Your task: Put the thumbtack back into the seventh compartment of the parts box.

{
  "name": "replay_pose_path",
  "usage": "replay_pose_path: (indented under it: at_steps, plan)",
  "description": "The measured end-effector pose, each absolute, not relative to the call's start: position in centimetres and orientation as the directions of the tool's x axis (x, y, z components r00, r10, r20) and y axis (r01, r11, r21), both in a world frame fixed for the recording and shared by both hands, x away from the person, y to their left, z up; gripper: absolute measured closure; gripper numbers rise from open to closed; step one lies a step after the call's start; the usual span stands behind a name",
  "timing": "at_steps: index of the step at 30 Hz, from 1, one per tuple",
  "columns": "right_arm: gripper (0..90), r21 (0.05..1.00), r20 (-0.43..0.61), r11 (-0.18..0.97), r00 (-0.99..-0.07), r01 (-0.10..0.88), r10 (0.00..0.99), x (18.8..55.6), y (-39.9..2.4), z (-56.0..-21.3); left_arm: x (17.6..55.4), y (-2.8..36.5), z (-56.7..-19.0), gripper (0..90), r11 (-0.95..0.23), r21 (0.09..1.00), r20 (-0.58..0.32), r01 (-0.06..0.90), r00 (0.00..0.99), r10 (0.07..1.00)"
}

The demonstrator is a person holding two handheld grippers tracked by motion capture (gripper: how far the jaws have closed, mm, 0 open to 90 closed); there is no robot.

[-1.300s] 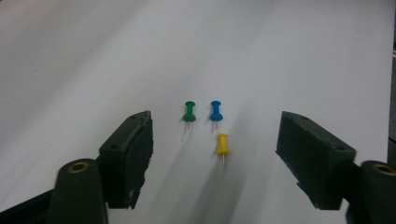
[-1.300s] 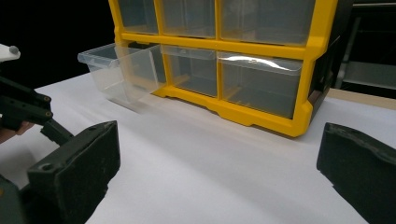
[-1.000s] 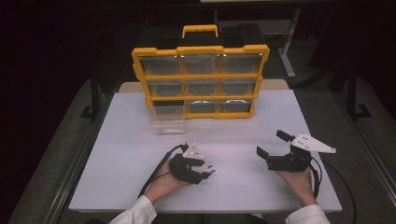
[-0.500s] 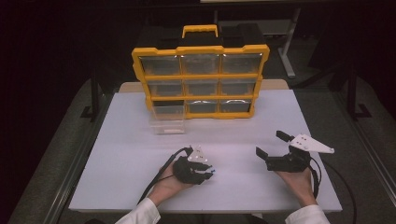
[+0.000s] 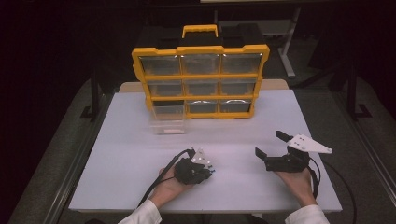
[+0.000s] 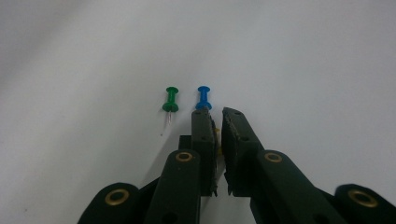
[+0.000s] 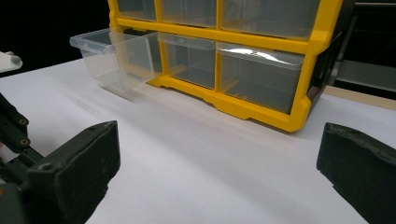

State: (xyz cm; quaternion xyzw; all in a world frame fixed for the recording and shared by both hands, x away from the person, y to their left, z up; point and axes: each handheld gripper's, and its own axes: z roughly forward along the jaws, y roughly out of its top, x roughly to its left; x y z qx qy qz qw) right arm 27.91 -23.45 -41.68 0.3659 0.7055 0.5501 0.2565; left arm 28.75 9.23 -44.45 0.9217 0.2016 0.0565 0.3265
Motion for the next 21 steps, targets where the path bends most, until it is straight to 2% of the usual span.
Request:
replay_pose_path:
  at_steps: [10,15,21]
  plan:
    - [0.0,0.963,0.052,0.118,-0.595,0.243,0.802,28.0,-23.5,-41.8,28.8,9.9,-43.6,84.0,-0.696,0.642,-0.034,0.322,0.919,0.393]
    - [0.0,0.961,0.050,0.125,-0.598,0.248,0.800,28.1,-23.6,-41.9,29.2,10.8,-42.1,84.0,-0.660,0.685,-0.083,0.308,0.933,0.349]
    - [0.0,0.959,0.059,0.121,-0.598,0.255,0.799,28.1,-23.5,-42.0,29.5,11.5,-39.6,84.0,-0.654,0.706,-0.046,0.271,0.939,0.340]
